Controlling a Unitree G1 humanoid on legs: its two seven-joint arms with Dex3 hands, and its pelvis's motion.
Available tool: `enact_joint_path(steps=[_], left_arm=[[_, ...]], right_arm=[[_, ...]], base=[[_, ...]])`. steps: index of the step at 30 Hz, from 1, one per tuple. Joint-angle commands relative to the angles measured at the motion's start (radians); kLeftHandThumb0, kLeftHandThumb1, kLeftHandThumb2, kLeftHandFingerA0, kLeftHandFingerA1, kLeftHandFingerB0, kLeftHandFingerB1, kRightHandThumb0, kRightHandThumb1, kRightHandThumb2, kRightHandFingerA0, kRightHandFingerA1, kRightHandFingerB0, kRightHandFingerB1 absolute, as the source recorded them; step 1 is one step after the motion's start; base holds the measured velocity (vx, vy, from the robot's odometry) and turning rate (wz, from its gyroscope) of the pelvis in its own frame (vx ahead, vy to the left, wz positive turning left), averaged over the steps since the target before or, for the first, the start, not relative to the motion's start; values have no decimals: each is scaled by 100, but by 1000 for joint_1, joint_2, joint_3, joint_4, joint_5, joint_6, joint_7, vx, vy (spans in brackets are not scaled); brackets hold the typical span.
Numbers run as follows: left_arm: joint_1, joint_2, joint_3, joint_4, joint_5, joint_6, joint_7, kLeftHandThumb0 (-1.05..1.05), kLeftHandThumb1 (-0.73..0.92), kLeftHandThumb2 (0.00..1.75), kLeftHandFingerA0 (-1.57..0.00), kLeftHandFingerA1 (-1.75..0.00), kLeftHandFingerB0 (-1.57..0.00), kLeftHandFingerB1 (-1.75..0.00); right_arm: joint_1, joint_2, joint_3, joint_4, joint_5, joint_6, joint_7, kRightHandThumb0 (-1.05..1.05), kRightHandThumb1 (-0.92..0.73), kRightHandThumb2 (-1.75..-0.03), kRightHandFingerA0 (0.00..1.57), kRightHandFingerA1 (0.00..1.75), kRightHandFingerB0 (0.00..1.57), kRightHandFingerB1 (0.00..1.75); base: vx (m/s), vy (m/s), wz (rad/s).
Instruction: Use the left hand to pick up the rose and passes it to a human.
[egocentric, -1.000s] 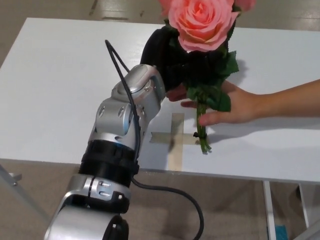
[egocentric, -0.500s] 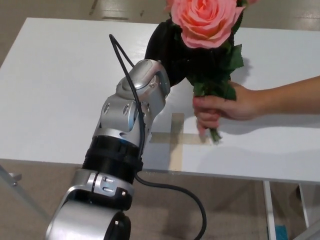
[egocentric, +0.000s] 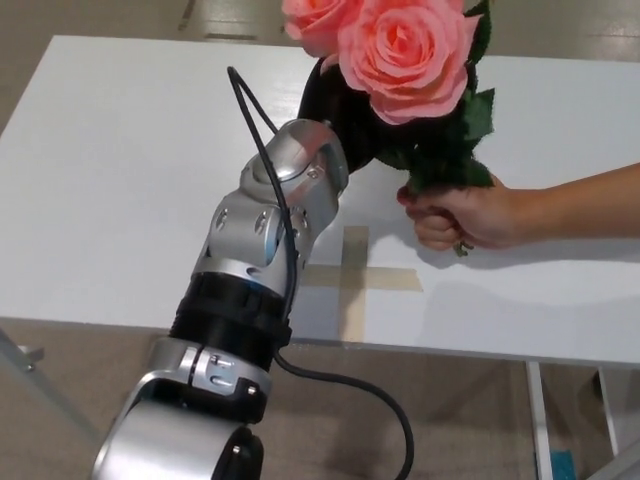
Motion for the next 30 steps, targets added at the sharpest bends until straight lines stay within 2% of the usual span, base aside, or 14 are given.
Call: enact_joint_path(steps=[1, 2, 3, 6, 9, 14, 18, 19, 24, 30], left_arm=[[-15, 18, -101, -6, 45, 61, -180, -78, 48, 56, 0, 0, 0, 0], [-28, 69, -144, -6, 55, 89, -271, -88, 47, 57, 0, 0, 0, 0], [-32, 91, -160, -4, 58, 87, -305, -88, 47, 57, 0, 0, 0, 0], [-33, 98, -170, -4, 48, 87, -307, -88, 47, 57, 0, 0, 0, 0], [-39, 194, -269, 3, 138, 63, -363, -76, 46, 54, 0, 0, 0, 0], [-54, 293, -329, -20, 161, 96, -426, -78, 47, 55, 0, 0, 0, 0], [-41, 366, -313, -24, 143, 72, -478, -82, 47, 57, 0, 0, 0, 0], [-17, 413, -302, -62, 138, 67, -495, -82, 46, 56, 0, 0, 0, 0], [46, 510, -282, -161, 129, 70, -523, -81, 47, 56, 0, 0, 0, 0], [145, 677, -216, -287, 123, 31, -586, -80, 47, 56, 0, 0, 0, 0]], right_arm=[[3, 3, -5, 2, 1, 9, 11, -44, -68, -61, 68, 45, 56, 41], [3, 1, -6, 3, 1, 9, 12, -44, -68, -61, 68, 45, 56, 41], [1, 1, -6, 3, 2, 10, 12, -44, -68, -61, 68, 45, 56, 41], [1, 1, -6, 3, 2, 10, 12, -44, -68, -61, 68, 45, 56, 41], [6, 3, -8, 5, 3, 12, 12, -44, -68, -61, 68, 45, 57, 41], [8, 1, -4, 5, -2, 10, 10, -44, -68, -61, 68, 45, 55, 41], [12, -1, -2, 5, -5, 6, 6, -44, -68, -61, 68, 45, 55, 41], [19, -2, -1, 6, -5, 3, 5, -44, -68, -61, 68, 45, 55, 41], [40, -8, -6, 8, -1, 0, 8, -44, -68, -61, 68, 45, 56, 41], [47, -20, -10, 13, -2, 1, 14, -44, -68, -61, 68, 45, 56, 41]], base=[[0, 0, 0], [0, 0, 0], [0, 0, 0], [0, 0, 0], [0, 0, 0], [0, 0, 0], [0, 0, 0], [0, 0, 0], [0, 0, 0], [0, 0, 0]])
